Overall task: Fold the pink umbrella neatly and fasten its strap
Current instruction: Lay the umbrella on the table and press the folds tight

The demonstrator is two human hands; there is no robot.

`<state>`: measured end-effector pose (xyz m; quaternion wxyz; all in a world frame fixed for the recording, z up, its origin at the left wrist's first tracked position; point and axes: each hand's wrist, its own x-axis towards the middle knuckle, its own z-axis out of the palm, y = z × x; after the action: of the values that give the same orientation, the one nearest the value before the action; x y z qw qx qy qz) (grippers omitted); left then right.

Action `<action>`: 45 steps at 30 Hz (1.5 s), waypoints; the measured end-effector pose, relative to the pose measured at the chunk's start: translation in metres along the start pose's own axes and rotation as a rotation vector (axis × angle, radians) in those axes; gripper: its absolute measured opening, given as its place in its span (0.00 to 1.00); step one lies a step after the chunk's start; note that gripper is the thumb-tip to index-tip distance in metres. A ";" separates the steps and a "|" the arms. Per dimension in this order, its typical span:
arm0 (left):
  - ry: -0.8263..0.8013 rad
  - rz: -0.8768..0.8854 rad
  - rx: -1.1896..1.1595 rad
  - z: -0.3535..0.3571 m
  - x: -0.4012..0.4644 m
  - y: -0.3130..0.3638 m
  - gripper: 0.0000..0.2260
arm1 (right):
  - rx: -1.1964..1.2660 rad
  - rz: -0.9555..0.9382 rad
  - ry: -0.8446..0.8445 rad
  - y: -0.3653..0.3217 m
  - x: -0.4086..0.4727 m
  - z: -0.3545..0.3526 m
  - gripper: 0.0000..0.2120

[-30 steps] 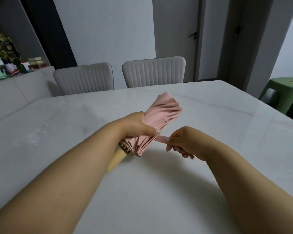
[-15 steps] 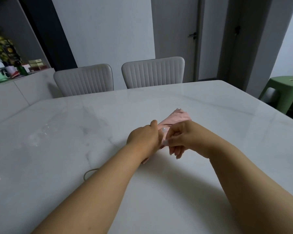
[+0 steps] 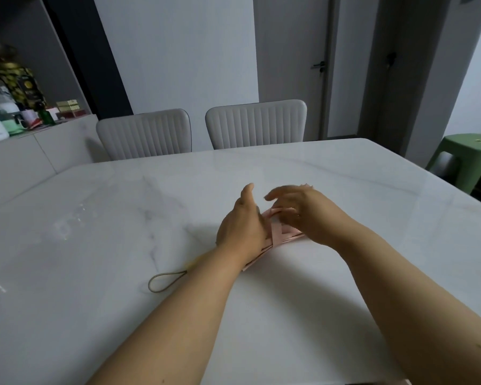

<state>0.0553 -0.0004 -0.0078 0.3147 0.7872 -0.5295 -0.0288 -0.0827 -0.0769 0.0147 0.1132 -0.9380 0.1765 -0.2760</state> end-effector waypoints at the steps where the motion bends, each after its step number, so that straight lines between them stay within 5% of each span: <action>1: 0.012 -0.003 -0.055 -0.001 0.001 -0.002 0.27 | 0.030 0.067 0.005 0.003 0.001 0.002 0.06; 4: -0.030 -0.029 -0.110 -0.005 0.001 -0.016 0.21 | 0.046 0.190 0.019 0.008 0.000 0.007 0.08; 8: -0.208 0.061 0.299 -0.007 -0.012 -0.032 0.21 | -0.029 0.161 0.057 0.006 0.002 0.012 0.10; 10: -0.215 0.107 0.291 -0.007 -0.015 -0.036 0.21 | -0.039 0.145 0.060 0.006 0.001 0.013 0.11; 18: -0.231 0.207 0.370 -0.004 -0.011 -0.038 0.27 | -0.124 -0.346 0.094 -0.012 -0.029 0.001 0.04; 25: -0.282 0.257 0.391 -0.007 -0.015 -0.030 0.26 | -0.174 -0.413 0.157 -0.018 -0.050 -0.003 0.08; 33: 0.074 0.516 0.666 0.011 -0.040 -0.038 0.22 | -0.011 -0.059 0.038 -0.007 -0.016 0.005 0.08; 38: -0.034 0.412 0.460 0.006 -0.047 -0.033 0.30 | 0.080 0.131 -0.011 -0.008 -0.017 0.007 0.05; 41: -0.029 0.350 0.295 0.001 -0.047 -0.030 0.26 | 0.108 0.229 -0.034 -0.013 -0.017 0.005 0.03; 45: 0.077 0.441 0.393 0.008 -0.054 -0.031 0.22 | 0.100 0.284 -0.071 -0.019 -0.017 0.002 0.01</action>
<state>0.0540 0.0489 -0.0464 0.1748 0.6995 -0.6709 0.1732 -0.0897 -0.0529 0.0111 0.2039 -0.9060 0.2891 -0.2323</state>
